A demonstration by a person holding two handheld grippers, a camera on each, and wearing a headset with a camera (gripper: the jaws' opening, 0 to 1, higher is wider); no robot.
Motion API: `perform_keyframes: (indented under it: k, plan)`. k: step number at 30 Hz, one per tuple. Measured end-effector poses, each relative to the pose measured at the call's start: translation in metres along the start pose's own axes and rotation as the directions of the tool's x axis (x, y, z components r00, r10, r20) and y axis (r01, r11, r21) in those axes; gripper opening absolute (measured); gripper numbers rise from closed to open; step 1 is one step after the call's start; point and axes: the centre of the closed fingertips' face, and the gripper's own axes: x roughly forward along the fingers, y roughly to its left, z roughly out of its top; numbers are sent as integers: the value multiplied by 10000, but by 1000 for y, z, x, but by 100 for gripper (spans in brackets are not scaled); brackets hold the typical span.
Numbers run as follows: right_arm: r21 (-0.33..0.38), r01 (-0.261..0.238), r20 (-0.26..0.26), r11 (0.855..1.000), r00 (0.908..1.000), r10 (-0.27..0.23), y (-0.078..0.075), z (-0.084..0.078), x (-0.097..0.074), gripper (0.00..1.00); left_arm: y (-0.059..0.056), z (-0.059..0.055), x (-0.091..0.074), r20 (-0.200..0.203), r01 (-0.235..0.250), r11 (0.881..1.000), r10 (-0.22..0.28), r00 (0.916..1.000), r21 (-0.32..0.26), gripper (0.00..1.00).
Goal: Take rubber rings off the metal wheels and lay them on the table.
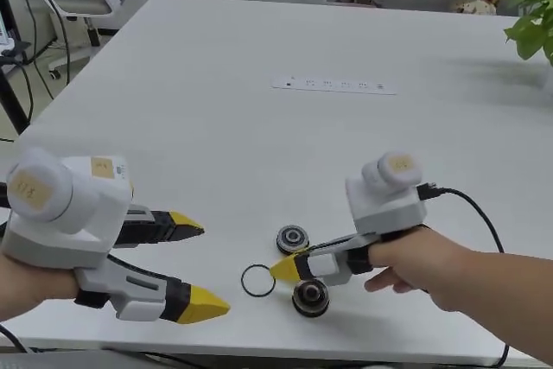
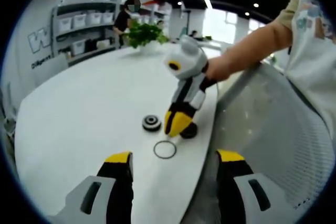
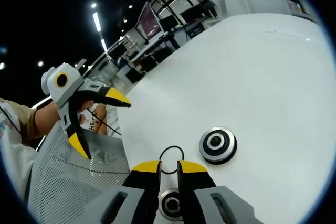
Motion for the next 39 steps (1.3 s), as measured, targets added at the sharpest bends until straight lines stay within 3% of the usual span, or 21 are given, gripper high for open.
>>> perform_keyframes:
  k: [11, 26, 39]
  plan:
    - [-56, -119, 323, 9999, 9994, 121, 4, 8, -12, 15, 4, 5, 1, -18, 47, 9999, -46, 10000, 104, 64]
    - [-15, -133, 1053, 9999, 9944, 133, 2, 19, -44, 18, 4, 22, 10, -25, 234, 9989, -233, 9997, 411, 63]
    - [-356, 37, 1161, 9994, 9932, 4, 1, 8, -65, 21, 5, 32, 24, -139, 444, 9972, -436, 9989, 600, 62]
